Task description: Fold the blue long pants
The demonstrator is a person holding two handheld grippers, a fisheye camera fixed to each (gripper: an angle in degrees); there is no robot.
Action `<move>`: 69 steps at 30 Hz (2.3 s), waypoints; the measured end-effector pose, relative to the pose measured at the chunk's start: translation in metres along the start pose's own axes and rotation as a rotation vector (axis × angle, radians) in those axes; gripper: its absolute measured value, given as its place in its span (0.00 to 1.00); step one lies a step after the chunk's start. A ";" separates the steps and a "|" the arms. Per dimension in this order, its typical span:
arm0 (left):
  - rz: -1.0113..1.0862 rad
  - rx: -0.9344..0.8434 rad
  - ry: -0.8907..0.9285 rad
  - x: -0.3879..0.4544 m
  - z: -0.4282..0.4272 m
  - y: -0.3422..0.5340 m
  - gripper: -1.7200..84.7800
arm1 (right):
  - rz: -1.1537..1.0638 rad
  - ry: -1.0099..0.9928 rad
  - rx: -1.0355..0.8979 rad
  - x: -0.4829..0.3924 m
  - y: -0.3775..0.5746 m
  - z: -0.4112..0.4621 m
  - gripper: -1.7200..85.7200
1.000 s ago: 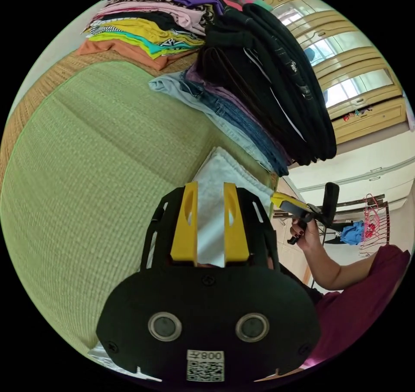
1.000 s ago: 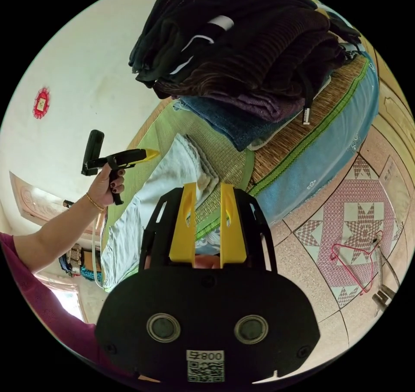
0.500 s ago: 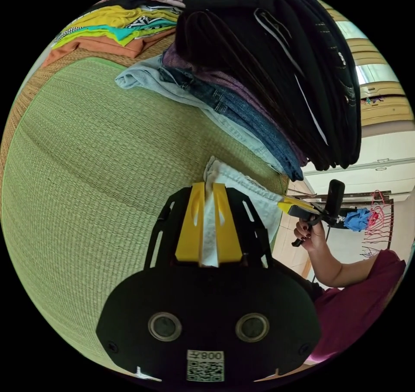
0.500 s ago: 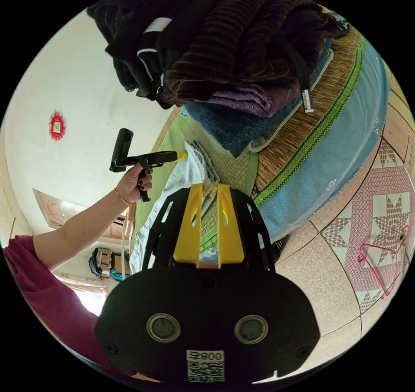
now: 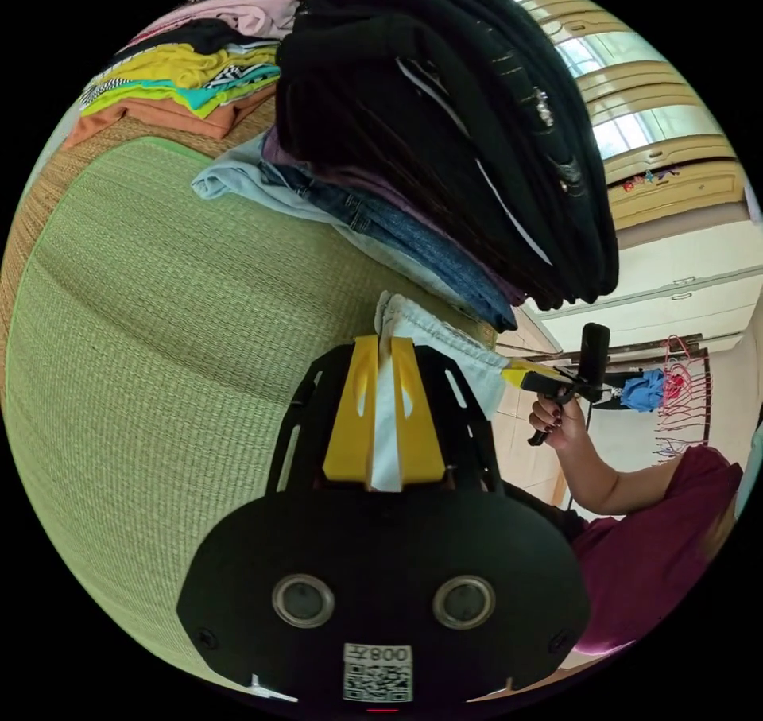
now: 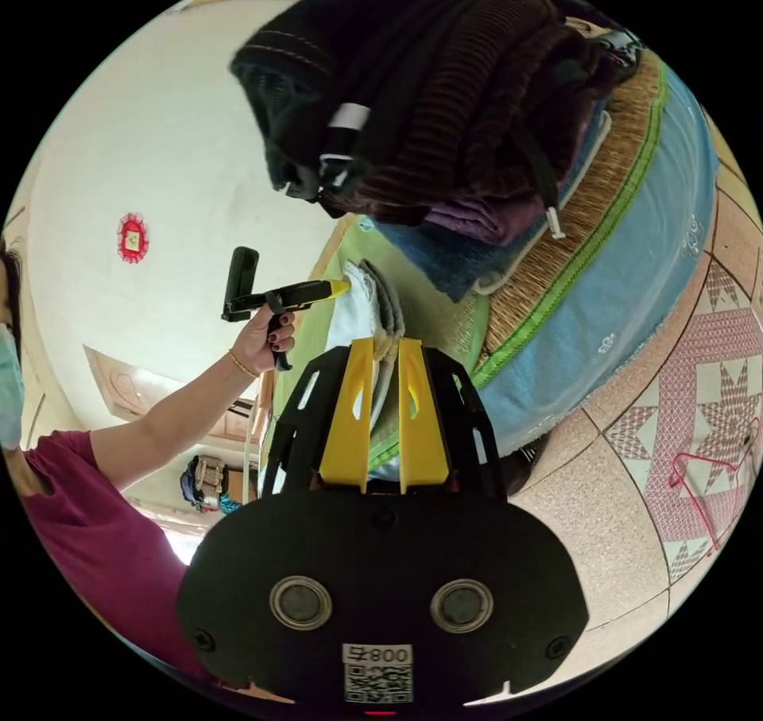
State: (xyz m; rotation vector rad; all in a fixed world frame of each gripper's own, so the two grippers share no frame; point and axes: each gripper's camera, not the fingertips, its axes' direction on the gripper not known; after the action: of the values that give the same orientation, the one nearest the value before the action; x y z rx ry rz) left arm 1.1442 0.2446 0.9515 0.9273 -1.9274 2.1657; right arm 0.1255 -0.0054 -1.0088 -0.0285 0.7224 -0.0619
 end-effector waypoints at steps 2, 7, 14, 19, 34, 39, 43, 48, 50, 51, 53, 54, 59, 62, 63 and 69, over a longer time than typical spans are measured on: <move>0.021 0.032 0.019 0.002 -0.033 0.017 0.05 | -0.022 -0.033 0.007 -0.014 0.000 -0.003 0.09; 0.070 0.122 0.053 0.007 -0.112 0.070 0.05 | -0.116 -0.144 0.017 -0.066 0.002 -0.008 0.09; 0.067 0.283 0.083 -0.007 -0.245 0.205 0.05 | -0.290 -0.304 -0.075 -0.174 0.017 0.017 0.09; 0.019 0.374 0.067 -0.028 -0.327 0.322 0.05 | -0.418 -0.397 -0.222 -0.261 0.039 0.063 0.09; -0.590 0.493 0.172 -0.190 -0.381 0.679 0.03 | -0.545 -0.222 -0.712 -0.399 0.145 0.269 0.09; -0.690 0.572 0.247 -0.195 -0.389 0.758 0.06 | -0.531 -0.168 -0.812 -0.424 0.172 0.321 0.09; -0.652 0.532 0.319 -0.165 -0.386 0.787 0.09 | -0.555 -0.192 -0.864 -0.448 0.184 0.342 0.05; -0.677 0.440 0.282 -0.142 -0.382 0.808 0.10 | -0.617 -0.162 -0.939 -0.484 0.208 0.368 0.03; -0.691 0.433 0.243 -0.132 -0.390 0.821 0.10 | -0.633 -0.152 -0.928 -0.498 0.209 0.367 0.04; -0.692 0.434 0.240 -0.130 -0.393 0.824 0.10 | -0.669 -0.124 -0.907 -0.509 0.209 0.365 0.05; -0.699 0.424 0.220 -0.121 -0.401 0.837 0.10 | -0.731 -0.077 -0.883 -0.523 0.212 0.364 0.07; -0.698 0.424 0.216 -0.120 -0.403 0.839 0.10 | -0.768 -0.047 -0.885 -0.532 0.216 0.366 0.08; -0.706 0.377 0.163 -0.111 -0.419 0.855 0.06 | -0.910 0.060 -0.886 -0.565 0.239 0.379 0.09; -0.704 0.382 0.169 -0.107 -0.433 0.865 0.04 | -0.987 0.094 -0.878 -0.583 0.250 0.384 0.09; -0.704 0.386 0.171 -0.105 -0.436 0.868 0.04 | -1.005 0.102 -0.880 -0.589 0.252 0.385 0.09; -0.696 0.468 0.172 -0.081 -0.472 0.898 0.03 | -1.066 0.061 -0.866 -0.625 0.258 0.377 0.03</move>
State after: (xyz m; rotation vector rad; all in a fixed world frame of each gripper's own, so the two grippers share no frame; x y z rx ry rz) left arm 0.6266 0.5334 0.1235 1.1929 -0.8292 2.1548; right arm -0.0811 0.2957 -0.3264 -1.2456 0.6807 -0.7651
